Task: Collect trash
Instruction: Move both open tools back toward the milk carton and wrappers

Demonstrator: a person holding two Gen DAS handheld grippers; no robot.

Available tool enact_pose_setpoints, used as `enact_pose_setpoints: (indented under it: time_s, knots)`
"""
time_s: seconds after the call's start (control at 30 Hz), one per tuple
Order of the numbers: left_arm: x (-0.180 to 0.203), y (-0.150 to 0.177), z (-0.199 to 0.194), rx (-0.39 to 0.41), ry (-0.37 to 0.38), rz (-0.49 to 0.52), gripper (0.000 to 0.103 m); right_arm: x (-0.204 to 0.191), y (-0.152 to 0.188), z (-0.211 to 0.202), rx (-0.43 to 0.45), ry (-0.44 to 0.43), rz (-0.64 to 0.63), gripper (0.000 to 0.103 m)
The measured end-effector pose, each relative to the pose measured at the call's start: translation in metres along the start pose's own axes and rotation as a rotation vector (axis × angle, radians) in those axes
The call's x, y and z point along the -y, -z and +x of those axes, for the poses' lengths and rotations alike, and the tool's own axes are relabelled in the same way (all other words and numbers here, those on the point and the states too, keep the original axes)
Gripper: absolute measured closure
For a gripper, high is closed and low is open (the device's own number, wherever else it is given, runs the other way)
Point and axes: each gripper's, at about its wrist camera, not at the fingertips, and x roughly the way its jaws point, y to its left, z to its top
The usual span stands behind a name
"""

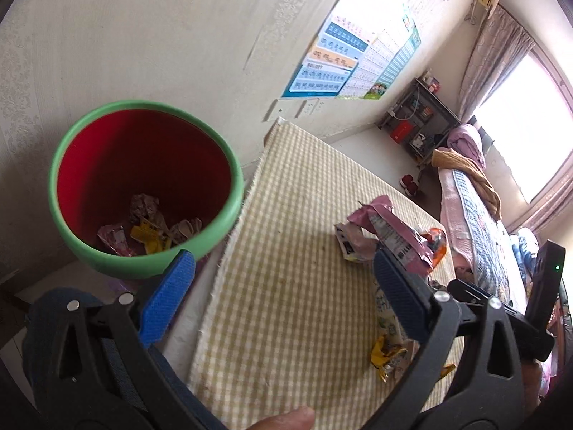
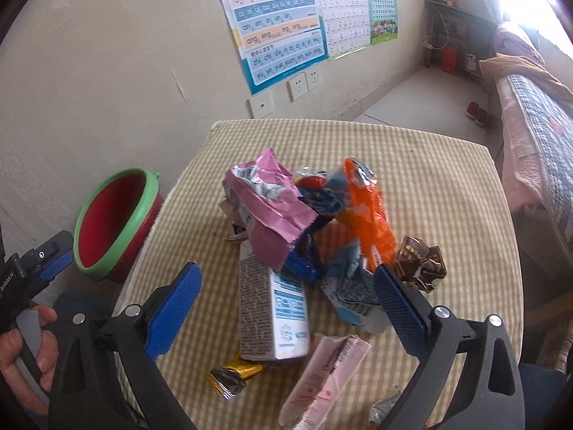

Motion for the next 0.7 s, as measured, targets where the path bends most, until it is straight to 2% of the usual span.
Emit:
enact_pose_setpoints:
  time_s: [0.4, 0.6, 0.7]
  knots:
    - [0.074, 0.042, 0.048, -0.180, 0.124, 0.110, 0.006, 0.063, 0.018, -0.011, 0.013, 0.058, 0.105, 0.010]
    - [0.095, 0.053, 0.073, -0.241, 0.156, 0.125, 0.006, 0.068, 0.025, 0.002, -0.010, 0.040, 0.115, 0.010]
    - [0.102, 0.058, 0.086, -0.272, 0.178, 0.125, 0.006, 0.070, 0.026, 0.010, -0.021, 0.030, 0.119, 0.015]
